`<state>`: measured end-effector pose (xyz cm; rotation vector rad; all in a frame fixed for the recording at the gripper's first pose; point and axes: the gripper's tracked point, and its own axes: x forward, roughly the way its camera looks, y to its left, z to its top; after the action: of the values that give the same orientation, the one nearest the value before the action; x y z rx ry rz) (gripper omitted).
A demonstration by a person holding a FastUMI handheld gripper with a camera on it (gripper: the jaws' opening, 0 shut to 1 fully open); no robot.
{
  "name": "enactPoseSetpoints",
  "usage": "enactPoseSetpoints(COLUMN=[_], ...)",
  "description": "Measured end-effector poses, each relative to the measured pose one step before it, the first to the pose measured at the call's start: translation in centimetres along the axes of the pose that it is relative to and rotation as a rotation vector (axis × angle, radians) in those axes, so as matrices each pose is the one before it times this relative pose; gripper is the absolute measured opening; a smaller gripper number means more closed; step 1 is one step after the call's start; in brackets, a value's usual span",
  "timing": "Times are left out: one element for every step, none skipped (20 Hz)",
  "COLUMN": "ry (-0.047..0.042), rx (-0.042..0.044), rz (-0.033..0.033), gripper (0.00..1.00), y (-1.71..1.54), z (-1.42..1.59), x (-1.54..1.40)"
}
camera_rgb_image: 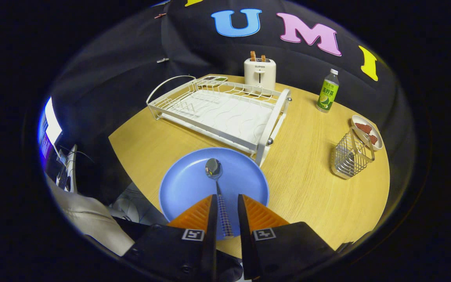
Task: Take the plate from the dish rack, then take the spoon from the basket and place it into the plate.
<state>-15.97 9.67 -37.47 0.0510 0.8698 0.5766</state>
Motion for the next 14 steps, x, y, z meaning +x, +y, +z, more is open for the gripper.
enactPoseSetpoints(ry=[0.00126,0.00092,-0.00049,-0.00243,-0.00082,0.00041,0.00035,-0.00219,-0.00610,-0.01486,-0.02279,-0.02650,-0.03106,-0.03280], rx=[0.00124,-0.00025,-0.00035,0.00279,0.00530,0.00450,0.00303,0.00225,0.00318,0.00505,0.00640,0.00690,0.00465,0.00392], rz=[0.00051,-0.00324,-0.00151,-0.00130,0.00194,0.00089,0.00076,0.00138,0.00108,0.00336,0.00327,-0.00049,-0.00432,-0.00589], gripper=[0.48,0.67,0.87,0.94,1.00,1.00,1.00,1.00,1.00,1.00,1.00,1.00,1.00,0.99], y=[-0.008,-0.083,-0.078,-0.009,0.069,-0.006,-0.034,0.076,-0.002,0.124,0.115,0.030,-0.068,-0.140], z=[0.083,-0.021,0.061,0.079,0.005,0.077,0.124,0.186,0.386,0.670,0.993,1.155,1.355,1.385], x=[0.044,0.028,0.027,-0.172,0.189,-0.121,0.004,-0.162,-0.254,-0.418,-0.448,-0.555,-0.554,-0.500])
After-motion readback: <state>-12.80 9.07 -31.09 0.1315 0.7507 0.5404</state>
